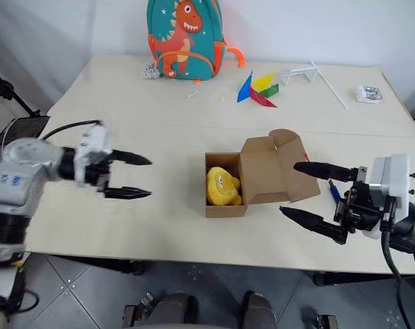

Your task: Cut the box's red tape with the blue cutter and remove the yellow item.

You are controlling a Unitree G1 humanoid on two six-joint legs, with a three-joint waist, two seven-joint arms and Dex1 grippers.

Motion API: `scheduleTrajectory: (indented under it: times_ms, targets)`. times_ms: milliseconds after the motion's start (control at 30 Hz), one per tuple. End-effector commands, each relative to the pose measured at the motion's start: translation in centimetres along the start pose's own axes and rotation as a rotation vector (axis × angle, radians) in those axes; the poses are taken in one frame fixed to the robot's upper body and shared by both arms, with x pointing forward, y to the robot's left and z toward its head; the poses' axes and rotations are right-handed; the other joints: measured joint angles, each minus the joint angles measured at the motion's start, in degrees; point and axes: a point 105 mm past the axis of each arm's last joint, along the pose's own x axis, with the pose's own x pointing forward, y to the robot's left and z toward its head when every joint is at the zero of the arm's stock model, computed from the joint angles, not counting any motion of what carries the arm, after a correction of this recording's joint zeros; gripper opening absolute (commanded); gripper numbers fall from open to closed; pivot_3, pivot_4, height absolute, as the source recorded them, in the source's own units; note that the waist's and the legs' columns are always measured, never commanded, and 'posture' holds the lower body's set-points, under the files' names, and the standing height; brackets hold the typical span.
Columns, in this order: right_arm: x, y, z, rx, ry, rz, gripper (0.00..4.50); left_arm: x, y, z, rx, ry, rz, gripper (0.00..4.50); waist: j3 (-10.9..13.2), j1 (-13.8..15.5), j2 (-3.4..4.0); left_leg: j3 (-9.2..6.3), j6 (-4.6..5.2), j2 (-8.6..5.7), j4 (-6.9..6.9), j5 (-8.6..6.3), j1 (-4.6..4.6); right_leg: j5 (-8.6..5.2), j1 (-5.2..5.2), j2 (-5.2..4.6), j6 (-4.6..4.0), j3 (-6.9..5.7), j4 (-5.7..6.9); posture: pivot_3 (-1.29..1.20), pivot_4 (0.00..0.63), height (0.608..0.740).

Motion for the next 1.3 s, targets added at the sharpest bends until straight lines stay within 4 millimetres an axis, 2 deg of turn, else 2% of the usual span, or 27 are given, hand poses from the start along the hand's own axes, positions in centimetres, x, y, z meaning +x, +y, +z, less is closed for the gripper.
scheduleTrajectory:
  times_ms: [33,67,133,167,233,300,433,700,733,1000,1167,1233,1300]
  targets:
    - [0.8,0.3,2.4,-0.049,-0.037,0.043,4.5,4.5,1.0,3.9,0.059,0.034,-0.029,4.48,0.05,0.27,-0.07,0.0,0.0,0.0,0.07,0.0,-0.01,0.0,0.0,0.0,0.0,0.0,0.03,0.0,0.15,0.74]
    - [1.1,0.4,2.8,-0.034,-0.044,0.051,4.5,5.9,1.1,5.1,0.079,0.035,-0.043,4.48,0.08,0.32,-0.13,-0.04,0.0,0.0,0.2,0.0,-0.09,0.0,0.0,0.0,0.0,-0.03,0.09,0.0,0.15,0.74]
    - [1.4,0.5,3.0,0.002,-0.047,0.064,4.5,7.3,1.1,6.0,0.106,0.043,-0.064,4.48,0.09,0.25,-0.15,-0.06,0.03,0.0,0.32,-0.02,-0.12,0.01,0.02,0.0,0.02,-0.02,0.1,0.0,0.15,0.74]
    - [1.5,0.5,3.0,0.019,-0.045,0.07,4.5,7.7,1.1,6.1,0.117,0.049,-0.07,4.48,0.09,-0.07,-0.15,-0.06,0.04,0.0,0.31,-0.03,-0.12,0.01,0.02,0.0,0.02,-0.02,0.09,0.0,0.15,0.74]
    - [1.8,0.6,3.2,0.027,-0.049,0.074,4.5,9.6,1.4,6.4,0.173,0.086,-0.07,4.48,0.09,-0.51,-0.15,-0.03,0.03,0.01,0.22,-0.03,-0.08,0.01,-0.01,0.0,0.01,0.0,0.09,0.0,0.15,0.74]
    - [2.1,0.7,3.5,0.044,-0.059,0.068,4.5,11.5,0.9,6.2,0.25,0.159,-0.109,4.48,0.1,-0.5,-0.16,-0.03,0.03,0.01,0.23,-0.03,-0.08,0.0,-0.04,0.01,0.01,-0.01,0.16,0.0,0.15,0.74]
    - [2.2,0.7,3.8,0.097,-0.058,0.052,4.5,12.6,0.7,5.3,0.294,0.227,-0.132,4.48,0.13,-0.33,-0.21,-0.04,0.04,0.01,0.36,-0.04,-0.12,0.01,-0.03,0.0,0.01,0.03,0.17,0.0,0.15,0.74]
    - [1.9,1.4,2.5,0.163,0.017,0.032,4.5,14.2,0.8,3.2,0.363,0.352,-0.161,4.48,0.14,0.41,-0.22,-0.06,0.15,0.01,0.57,-0.1,-0.2,0.01,-0.02,-0.01,0.01,0.02,0.21,0.0,0.15,0.74]
    - [2.0,1.4,2.5,0.161,0.015,0.032,4.5,14.3,1.0,3.0,0.364,0.361,-0.16,4.09,0.14,0.34,-0.22,-0.05,0.16,0.01,0.6,-0.1,-0.2,0.03,-0.01,-0.01,0.01,0.05,0.21,0.0,0.15,0.74]
    - [1.7,1.0,2.0,0.171,0.035,0.011,4.5,14.7,1.0,3.1,0.366,0.348,-0.17,1.8,0.14,0.23,-0.22,-0.05,0.16,0.02,0.64,-0.1,-0.16,0.04,-0.03,-0.01,0.0,0.09,0.34,0.0,0.15,0.74]
    - [1.2,0.7,1.4,0.169,0.051,-0.004,4.5,14.9,0.6,4.6,0.347,0.251,-0.186,0.41,0.14,0.36,-0.23,-0.05,0.16,0.02,0.66,-0.1,-0.18,0.04,-0.03,-0.01,0.0,0.08,0.34,0.0,0.15,0.74]
    - [1.0,0.6,1.2,0.17,0.05,-0.015,4.5,14.7,0.1,5.8,0.309,0.165,-0.211,0.05,0.14,0.32,-0.23,-0.05,0.16,0.02,0.66,-0.1,-0.19,0.04,-0.03,-0.01,0.0,0.08,0.34,0.0,0.15,0.74]
    - [0.8,0.4,1.1,0.173,0.046,-0.028,4.5,14.3,-0.4,7.0,0.257,0.067,-0.245,0.01,0.15,0.32,-0.24,-0.06,0.16,0.02,0.66,-0.1,-0.2,0.04,-0.04,-0.01,0.0,0.08,0.35,0.0,0.15,0.74]
